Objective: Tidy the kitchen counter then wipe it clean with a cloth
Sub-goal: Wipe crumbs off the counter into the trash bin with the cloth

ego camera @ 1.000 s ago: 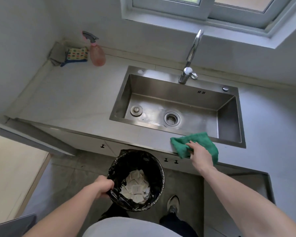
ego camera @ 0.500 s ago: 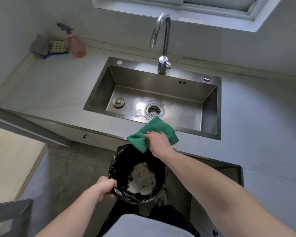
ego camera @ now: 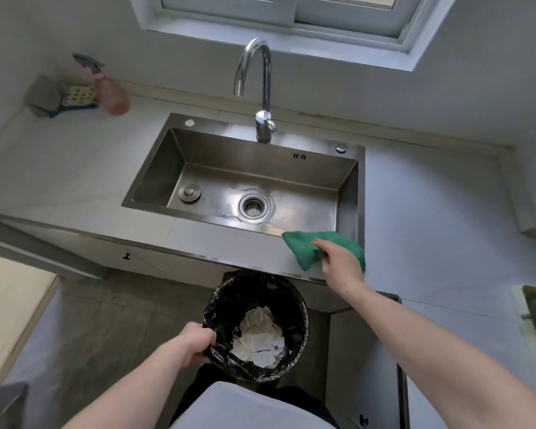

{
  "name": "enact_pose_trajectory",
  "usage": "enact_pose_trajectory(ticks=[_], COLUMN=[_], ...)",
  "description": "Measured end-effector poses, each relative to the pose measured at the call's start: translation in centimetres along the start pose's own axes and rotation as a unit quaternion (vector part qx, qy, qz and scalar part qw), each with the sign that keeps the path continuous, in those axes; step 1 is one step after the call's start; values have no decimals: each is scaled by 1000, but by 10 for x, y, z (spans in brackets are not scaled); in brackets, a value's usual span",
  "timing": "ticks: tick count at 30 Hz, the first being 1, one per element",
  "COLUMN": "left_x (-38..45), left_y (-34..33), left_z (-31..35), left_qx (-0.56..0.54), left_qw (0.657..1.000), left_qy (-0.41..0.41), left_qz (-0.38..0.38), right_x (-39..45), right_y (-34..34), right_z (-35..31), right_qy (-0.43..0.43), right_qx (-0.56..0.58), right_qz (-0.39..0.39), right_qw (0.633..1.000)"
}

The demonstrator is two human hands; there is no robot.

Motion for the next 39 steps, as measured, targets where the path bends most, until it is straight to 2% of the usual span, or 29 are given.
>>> enact_pose_trajectory(ticks=[3, 7, 11, 14, 17, 23, 28, 34, 39], left_x=[-2, 0, 0, 2, 4, -4, -3, 0, -4], left_y=[-9, -20, -34, -38, -41, -49, -53, -58, -61], left_z=[10, 16, 21, 23, 24, 27, 26, 29, 34], left_qx=[13, 24, 26, 26, 25, 16, 8, -2, 11], left_qw=[1000, 1000, 1000, 1000, 1000, 1000, 1000, 1000, 1000], left_qy=[-6, -7, -7, -3, 1, -2, 1, -4, -15], left_qz=[-3, -11, -13, -4, -9, -3, 3, -14, -9], right_x=[-1, 5, 17, 23, 19, 10, -10, -49, -78], right_y=[40, 78, 87, 73, 44, 22, 8, -24, -40], right_z=[18, 60, 98, 112, 116, 98, 68, 4, -22], right_qy=[-45, -105, -171, -195, -174, -188, -134, -40, -6], right_qx=[43, 10, -29, -52, -69, -93, -125, -84, 11], right_qz=[93, 135, 129, 82, 26, 30, -2, -51, -117], right_qw=[994, 985, 976, 976, 982, 977, 983, 994, 993])
Point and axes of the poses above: each hand's wrist, its own x-axis towards the middle knuckle, its own y-axis out of the back of the hand, z = x × y, the point moved 4 cm from there along x, towards the middle knuckle, and after that the axes turned 2 degrees about -x, right-handed, at the moved point
